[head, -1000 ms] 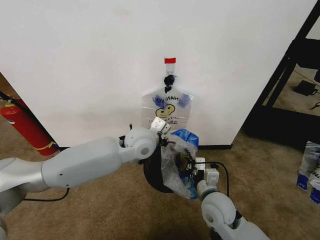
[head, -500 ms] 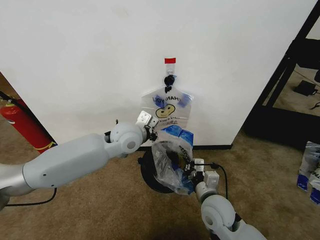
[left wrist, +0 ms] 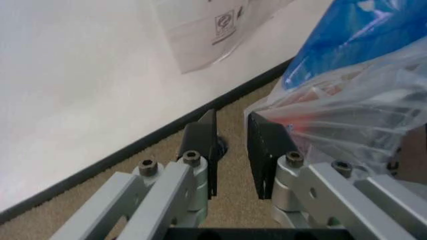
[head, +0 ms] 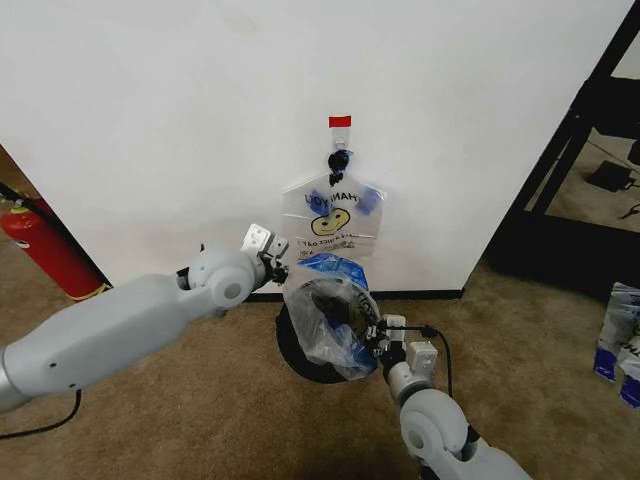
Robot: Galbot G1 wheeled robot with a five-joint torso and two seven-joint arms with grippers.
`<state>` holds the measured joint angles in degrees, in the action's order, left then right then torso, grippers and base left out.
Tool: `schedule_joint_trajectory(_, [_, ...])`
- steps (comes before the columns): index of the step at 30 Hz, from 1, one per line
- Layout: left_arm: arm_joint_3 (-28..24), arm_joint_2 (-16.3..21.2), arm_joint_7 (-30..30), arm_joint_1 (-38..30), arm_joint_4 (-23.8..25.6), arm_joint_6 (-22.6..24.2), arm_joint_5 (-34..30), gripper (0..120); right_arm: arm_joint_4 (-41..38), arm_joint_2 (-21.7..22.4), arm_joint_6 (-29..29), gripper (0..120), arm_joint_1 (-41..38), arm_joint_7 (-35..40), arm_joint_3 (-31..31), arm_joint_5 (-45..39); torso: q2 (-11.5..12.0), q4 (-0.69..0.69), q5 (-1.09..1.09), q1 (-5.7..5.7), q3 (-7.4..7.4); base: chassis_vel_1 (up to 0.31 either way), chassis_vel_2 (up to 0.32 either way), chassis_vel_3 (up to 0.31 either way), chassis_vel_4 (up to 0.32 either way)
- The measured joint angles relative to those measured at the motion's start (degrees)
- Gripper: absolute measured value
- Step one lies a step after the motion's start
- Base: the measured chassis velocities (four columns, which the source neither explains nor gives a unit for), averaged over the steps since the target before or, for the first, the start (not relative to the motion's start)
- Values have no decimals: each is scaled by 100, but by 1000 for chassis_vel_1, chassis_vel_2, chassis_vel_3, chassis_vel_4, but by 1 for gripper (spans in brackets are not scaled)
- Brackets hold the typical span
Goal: Pick up the garbage bag from the wall and place it over the trash bin.
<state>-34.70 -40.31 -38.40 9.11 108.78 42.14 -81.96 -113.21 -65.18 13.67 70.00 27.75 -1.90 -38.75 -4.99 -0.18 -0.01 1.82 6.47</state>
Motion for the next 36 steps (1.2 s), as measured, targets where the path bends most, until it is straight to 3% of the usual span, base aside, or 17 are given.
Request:
schedule_joint_trajectory(6, [453,397,137,513,97,0,-24,16,44,-34,-152,0,-3,-112,5,-51,0,2,-1,0,0,0,0,0,0])
schedule_joint_trajectory(14, [670,784,396,1083,233,-1,34,17,86,-25,-441,0,19,-516,58,-78,0,-1,-1,1,0,0,0,0,0])
schedule_joint_trajectory(19, [743,896,510,1351,427,-2,43,35,66,-66,-531,0,-59,-494,33,-230,0,0,1,1,0,0,0,0,0])
schedule_joint_trajectory(28, [893,890,515,1250,528,0,73,63,99,-100,-454,0,-25,-352,37,-190,0,-1,2,1,0,0,0,0,0])
schedule_joint_trajectory(33, [985,1022,533,1266,722,0,422,87,167,-104,-309,0,-91,-190,39,-217,0,-1,2,1,0,0,0,0,0])
schedule_joint_trajectory(36, [1148,1102,558,1454,861,0,672,93,192,-105,-279,0,-112,-142,20,-259,1,-1,1,1,0,0,0,0,0])
